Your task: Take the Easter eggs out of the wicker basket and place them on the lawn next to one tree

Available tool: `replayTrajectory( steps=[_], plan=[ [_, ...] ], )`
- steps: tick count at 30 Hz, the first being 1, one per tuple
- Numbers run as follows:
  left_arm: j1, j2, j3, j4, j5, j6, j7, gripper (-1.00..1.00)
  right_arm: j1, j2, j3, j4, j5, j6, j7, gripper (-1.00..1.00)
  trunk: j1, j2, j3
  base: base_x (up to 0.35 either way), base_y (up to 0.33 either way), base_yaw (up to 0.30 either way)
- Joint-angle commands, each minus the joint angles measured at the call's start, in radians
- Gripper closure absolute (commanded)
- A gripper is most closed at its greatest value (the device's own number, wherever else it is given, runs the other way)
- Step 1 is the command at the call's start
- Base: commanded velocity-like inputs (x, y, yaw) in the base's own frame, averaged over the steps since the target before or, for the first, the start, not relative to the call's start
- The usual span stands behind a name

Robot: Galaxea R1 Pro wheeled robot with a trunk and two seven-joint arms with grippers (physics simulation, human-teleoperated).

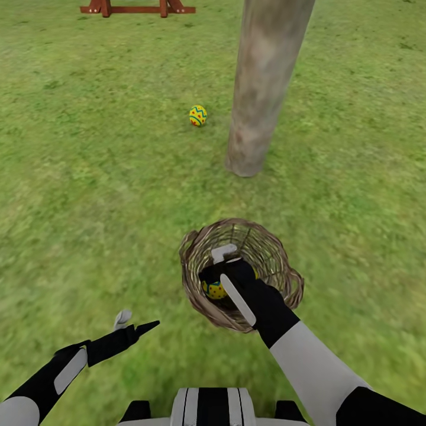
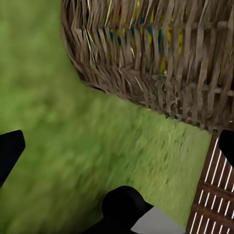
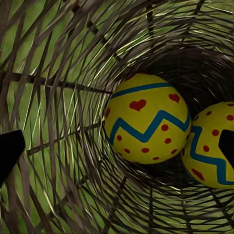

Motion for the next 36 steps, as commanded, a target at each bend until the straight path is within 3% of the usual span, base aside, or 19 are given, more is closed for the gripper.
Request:
replayTrajectory(
  steps=[1,10,36],
  plan=[
    [-0.001,0.001,-0.005,-0.001,0.011,0.009,0.000,-1.00,-0.001,0.000,0.001,0.000,-0.010,0.003,-0.010,-1.00,0.004,-0.007,-0.004,0.000,0.000,0.000],
    [-0.001,-0.002,-0.005,0.000,0.011,0.009,0.000,-1.00,-0.001,0.000,0.001,0.002,-0.009,0.003,-0.011,-1.00,0.038,-0.070,-0.032,0.000,0.000,0.000],
    [-0.001,0.000,-0.005,-0.001,0.011,0.009,0.000,-1.00,-0.001,0.000,0.003,0.014,-0.005,0.008,-0.013,-1.00,0.038,-0.070,-0.040,0.031,-0.060,0.054]
  ],
)
